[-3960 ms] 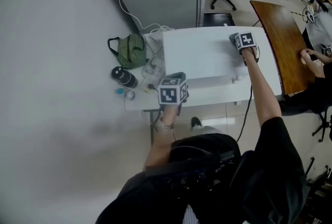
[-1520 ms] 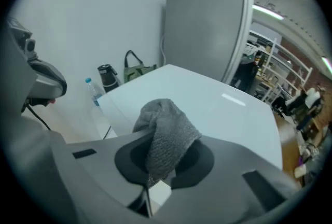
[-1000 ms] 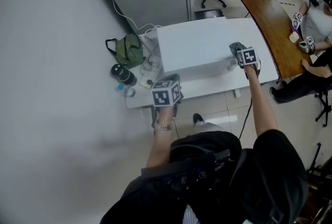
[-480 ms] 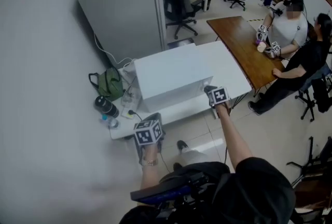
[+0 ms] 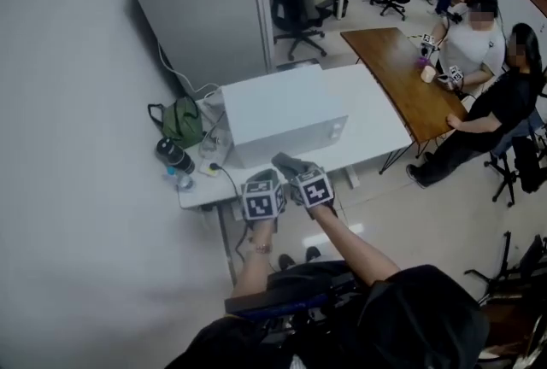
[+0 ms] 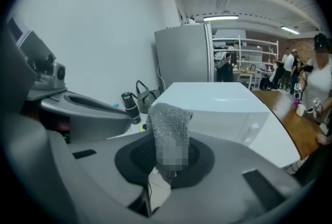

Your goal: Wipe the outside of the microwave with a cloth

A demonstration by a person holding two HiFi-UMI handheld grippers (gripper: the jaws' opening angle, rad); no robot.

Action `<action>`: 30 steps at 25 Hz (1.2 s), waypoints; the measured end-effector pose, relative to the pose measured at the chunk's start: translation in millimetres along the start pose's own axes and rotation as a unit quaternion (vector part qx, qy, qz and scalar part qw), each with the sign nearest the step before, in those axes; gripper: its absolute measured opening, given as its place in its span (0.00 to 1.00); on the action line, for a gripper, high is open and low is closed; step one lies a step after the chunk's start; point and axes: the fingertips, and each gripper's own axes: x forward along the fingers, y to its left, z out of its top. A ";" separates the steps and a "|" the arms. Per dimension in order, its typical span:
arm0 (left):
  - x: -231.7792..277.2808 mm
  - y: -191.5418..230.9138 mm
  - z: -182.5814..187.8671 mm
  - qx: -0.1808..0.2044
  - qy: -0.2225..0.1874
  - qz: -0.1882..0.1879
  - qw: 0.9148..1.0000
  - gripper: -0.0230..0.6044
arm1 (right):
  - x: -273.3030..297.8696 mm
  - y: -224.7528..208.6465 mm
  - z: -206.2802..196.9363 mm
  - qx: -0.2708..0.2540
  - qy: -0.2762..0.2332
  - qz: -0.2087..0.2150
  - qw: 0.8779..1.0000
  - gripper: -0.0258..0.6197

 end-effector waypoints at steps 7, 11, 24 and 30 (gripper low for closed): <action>2.9 3.5 48.9 0.020 -0.043 0.053 0.998 0.04 | -2.0 4.4 39.2 -0.007 -0.021 0.033 0.999 0.09; 3.6 10.0 46.8 0.018 -0.041 0.083 0.996 0.04 | 0.5 3.4 38.6 -0.008 -0.018 0.040 0.999 0.09; 28.8 -19.6 43.8 0.041 -0.016 0.075 0.996 0.07 | -11.1 -28.1 36.3 0.031 -0.033 0.042 0.998 0.09; 36.5 -34.5 40.6 0.042 -0.011 0.065 0.997 0.07 | -18.4 -36.2 29.0 0.036 -0.035 0.048 0.998 0.09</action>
